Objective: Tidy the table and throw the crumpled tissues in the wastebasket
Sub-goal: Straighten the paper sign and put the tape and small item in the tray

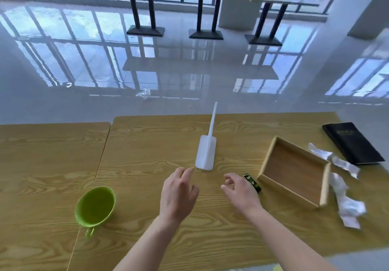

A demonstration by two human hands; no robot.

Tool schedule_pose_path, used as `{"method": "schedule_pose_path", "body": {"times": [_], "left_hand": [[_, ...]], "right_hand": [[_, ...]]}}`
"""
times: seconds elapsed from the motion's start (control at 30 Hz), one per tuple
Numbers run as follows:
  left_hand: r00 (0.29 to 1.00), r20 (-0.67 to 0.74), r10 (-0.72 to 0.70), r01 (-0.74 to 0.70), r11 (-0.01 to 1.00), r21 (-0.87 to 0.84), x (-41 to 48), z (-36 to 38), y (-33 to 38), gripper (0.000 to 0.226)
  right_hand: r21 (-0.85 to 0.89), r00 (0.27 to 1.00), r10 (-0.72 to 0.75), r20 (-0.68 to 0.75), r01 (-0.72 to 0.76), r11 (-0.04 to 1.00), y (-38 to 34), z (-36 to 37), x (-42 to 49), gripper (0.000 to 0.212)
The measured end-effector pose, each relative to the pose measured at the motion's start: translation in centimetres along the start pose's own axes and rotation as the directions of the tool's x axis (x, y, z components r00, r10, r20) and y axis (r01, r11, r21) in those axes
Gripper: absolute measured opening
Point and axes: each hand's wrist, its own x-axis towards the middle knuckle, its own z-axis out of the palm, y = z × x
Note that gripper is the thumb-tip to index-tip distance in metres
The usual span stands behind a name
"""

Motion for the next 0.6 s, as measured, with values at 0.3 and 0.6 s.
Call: {"method": "schedule_pose_path", "body": {"times": [0.3,0.6], "left_hand": [[0.98,-0.017,-0.198,0.186,0.943,-0.278,7.3,1.6,5.9,0.085],[0.946,-0.048,-0.32,0.293,0.91,-0.293,11.3,3.3,8.1,0.039]], "right_hand": [[-0.277,0.998,0.056,0.037,-0.044,0.96,8.7,-0.4,-0.4,0.072],[-0.397,0.979,-0.184,0.09,0.205,0.895,11.6,0.8,3.6,0.037]]}}
